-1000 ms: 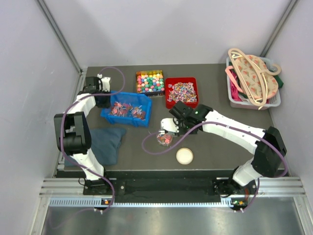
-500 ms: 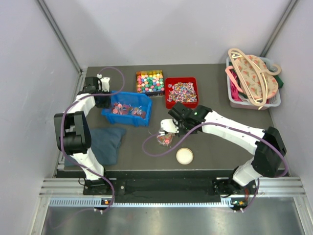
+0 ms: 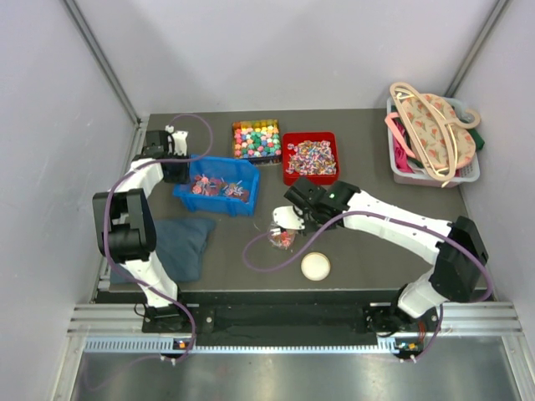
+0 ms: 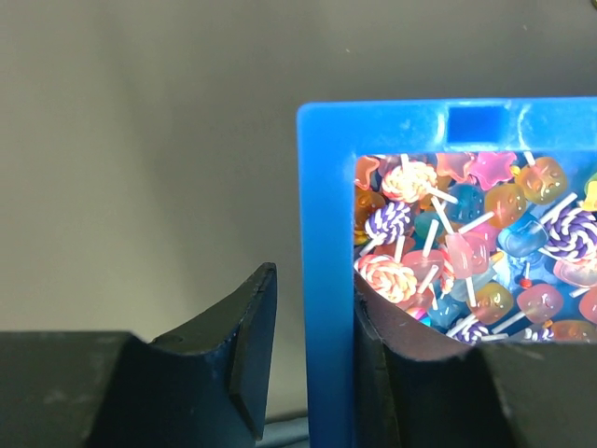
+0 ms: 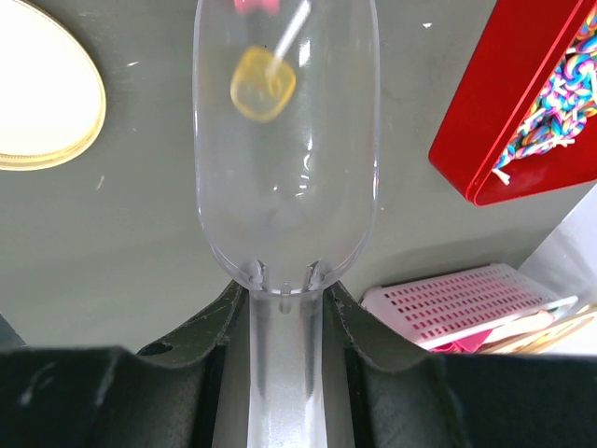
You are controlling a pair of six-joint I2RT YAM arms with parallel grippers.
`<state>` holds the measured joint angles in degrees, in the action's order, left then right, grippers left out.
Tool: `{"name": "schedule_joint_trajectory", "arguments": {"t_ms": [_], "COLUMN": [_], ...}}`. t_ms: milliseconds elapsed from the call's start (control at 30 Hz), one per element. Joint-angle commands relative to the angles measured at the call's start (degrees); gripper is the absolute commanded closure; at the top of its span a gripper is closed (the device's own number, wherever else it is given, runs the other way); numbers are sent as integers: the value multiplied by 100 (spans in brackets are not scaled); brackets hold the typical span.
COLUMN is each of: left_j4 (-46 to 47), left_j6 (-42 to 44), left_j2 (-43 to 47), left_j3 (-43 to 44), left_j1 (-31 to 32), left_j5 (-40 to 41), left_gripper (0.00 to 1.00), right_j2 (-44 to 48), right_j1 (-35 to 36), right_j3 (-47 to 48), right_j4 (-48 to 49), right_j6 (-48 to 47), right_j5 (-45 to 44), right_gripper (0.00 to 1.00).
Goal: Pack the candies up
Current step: Place the fake candies in the packing bottle, then move the storage box to the center of the board.
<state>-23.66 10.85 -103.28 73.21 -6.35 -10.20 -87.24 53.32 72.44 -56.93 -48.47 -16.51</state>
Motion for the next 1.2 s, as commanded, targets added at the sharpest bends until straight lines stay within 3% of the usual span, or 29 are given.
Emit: {"name": "schedule_joint_trajectory", "arguments": {"t_ms": [0, 700, 833, 1167], "left_j4": [46, 10, 46, 2], "left_j6": [31, 57, 84, 110], "left_j2": [-86, -60, 1, 186], "left_j3": [202, 291, 290, 387], "left_j1": [-33, -200, -235, -270], "left_j5": [140, 123, 167, -236], "left_gripper": [62, 62, 55, 52], "right_j2": [-38, -232, -135, -362], "right_j1": [117, 328, 258, -23], "right_j3": [296, 393, 428, 1298], "right_j4": [-73, 50, 68, 761], "right_j6": [-49, -154, -154, -233], "right_j5": [-80, -379, -441, -607], "right_gripper": [100, 100, 100, 100]}}
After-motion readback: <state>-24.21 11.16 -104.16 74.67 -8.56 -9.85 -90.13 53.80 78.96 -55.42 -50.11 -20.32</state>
